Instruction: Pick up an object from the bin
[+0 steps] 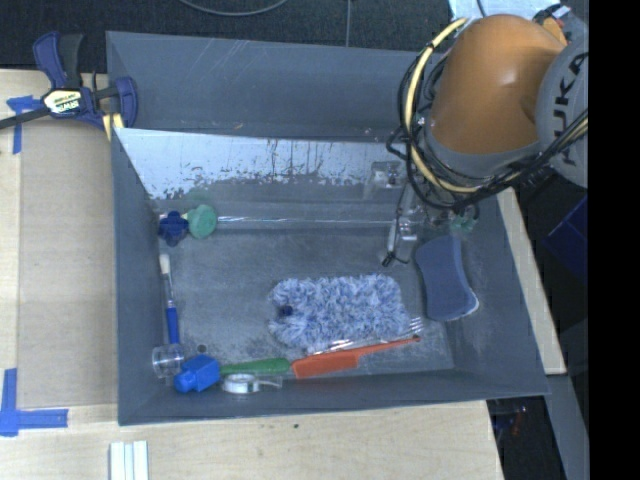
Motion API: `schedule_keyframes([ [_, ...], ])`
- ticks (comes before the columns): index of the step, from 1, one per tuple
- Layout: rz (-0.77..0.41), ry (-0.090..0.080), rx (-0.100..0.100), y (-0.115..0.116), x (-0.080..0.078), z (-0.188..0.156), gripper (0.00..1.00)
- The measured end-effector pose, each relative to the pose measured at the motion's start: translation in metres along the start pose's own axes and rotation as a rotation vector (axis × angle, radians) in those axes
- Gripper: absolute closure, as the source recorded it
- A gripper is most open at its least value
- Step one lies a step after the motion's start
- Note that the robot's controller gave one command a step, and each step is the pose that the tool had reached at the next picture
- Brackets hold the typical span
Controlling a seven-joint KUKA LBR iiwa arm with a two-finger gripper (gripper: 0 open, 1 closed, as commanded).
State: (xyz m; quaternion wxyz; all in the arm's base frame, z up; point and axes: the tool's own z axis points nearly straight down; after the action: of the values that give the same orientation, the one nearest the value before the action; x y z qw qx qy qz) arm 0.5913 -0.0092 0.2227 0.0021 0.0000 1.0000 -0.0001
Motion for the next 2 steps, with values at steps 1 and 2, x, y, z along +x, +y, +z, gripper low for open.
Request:
schedule_keyframes([
  [1, 0.0, 0.0, 0.0, 0.0, 0.0, 0.0, 0.0],
  [2, -0.163, -0.002, 0.0, 0.08, 0.027, 0.035, 0.0],
])
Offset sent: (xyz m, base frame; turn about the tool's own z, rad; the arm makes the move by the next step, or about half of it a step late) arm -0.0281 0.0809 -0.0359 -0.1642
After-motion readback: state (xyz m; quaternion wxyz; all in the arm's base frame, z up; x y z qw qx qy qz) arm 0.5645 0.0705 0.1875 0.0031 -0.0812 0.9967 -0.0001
